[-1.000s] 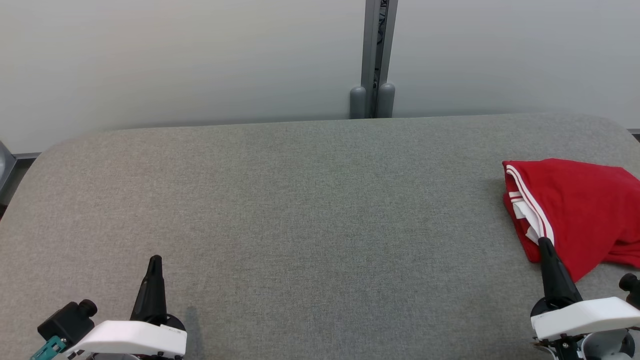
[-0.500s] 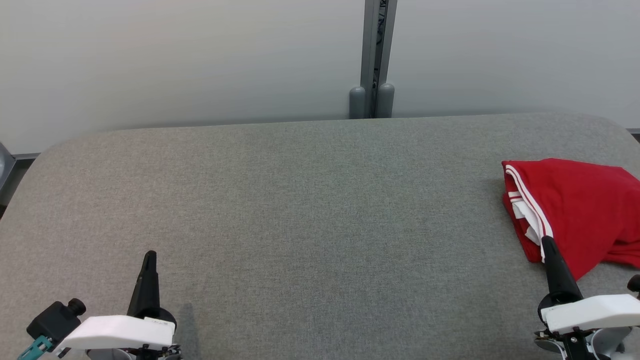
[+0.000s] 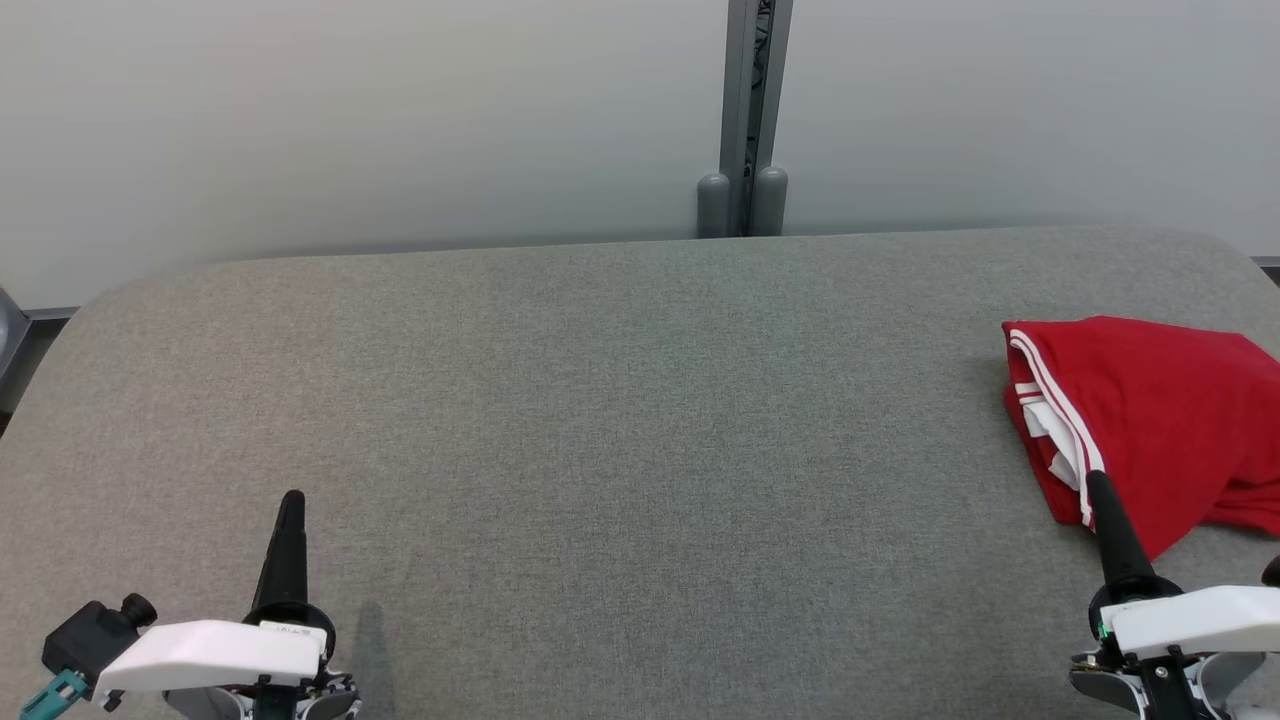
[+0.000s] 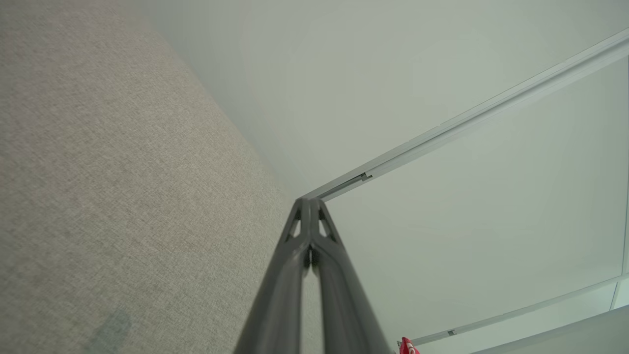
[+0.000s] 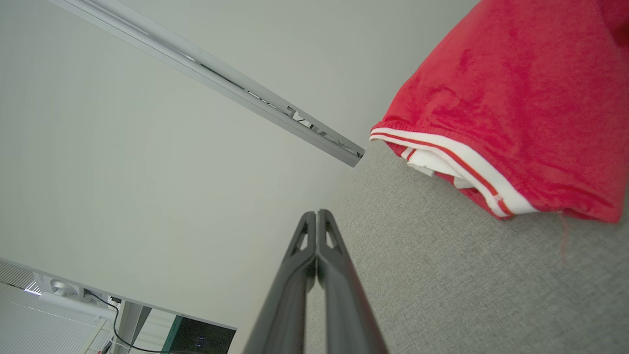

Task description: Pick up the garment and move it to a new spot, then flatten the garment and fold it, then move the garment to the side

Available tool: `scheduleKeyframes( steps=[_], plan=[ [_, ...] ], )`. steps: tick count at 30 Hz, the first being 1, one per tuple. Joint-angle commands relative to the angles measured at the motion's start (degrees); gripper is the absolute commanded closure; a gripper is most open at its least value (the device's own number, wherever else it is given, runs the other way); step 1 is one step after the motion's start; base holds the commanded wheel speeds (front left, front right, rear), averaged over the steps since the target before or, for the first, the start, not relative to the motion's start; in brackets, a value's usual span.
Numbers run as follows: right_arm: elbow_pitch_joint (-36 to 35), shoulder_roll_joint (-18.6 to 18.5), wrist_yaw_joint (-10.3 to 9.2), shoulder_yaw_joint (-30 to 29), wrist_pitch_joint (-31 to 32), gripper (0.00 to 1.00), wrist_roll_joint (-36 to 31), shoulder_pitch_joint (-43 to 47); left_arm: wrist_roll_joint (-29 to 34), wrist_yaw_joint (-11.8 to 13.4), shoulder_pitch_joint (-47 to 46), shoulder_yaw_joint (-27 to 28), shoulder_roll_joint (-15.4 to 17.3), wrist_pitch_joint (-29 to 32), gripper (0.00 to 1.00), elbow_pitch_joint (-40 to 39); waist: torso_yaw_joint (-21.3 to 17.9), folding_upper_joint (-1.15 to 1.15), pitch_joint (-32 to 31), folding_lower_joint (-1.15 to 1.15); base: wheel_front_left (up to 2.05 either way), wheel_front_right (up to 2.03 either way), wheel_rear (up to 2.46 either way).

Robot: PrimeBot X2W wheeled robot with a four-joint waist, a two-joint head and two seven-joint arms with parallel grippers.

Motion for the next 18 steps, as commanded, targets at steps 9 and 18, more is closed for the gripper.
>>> scheduleKeyframes(
  steps=[9, 18],
  plan=[
    [-0.5, 0.1, 0.01, -1.2, 1.8, 1.00, 6.1, -1.3, -6.1, -0.7, -2.1, 1.0, 0.4, 1.7, 1.00, -0.3, -0.1, 0.00, 0.0, 0.00, 0.00, 0.00, 0.00],
    [-0.4, 0.5, 0.01, -1.9, 3.1, 1.00, 10.5, -1.4, -10.5, -1.1, -2.4, 1.6, 0.4, 2.8, 1.00, -0.2, -0.1, 0.00, 0.0, 0.00, 0.00, 0.00, 0.00]
  ],
)
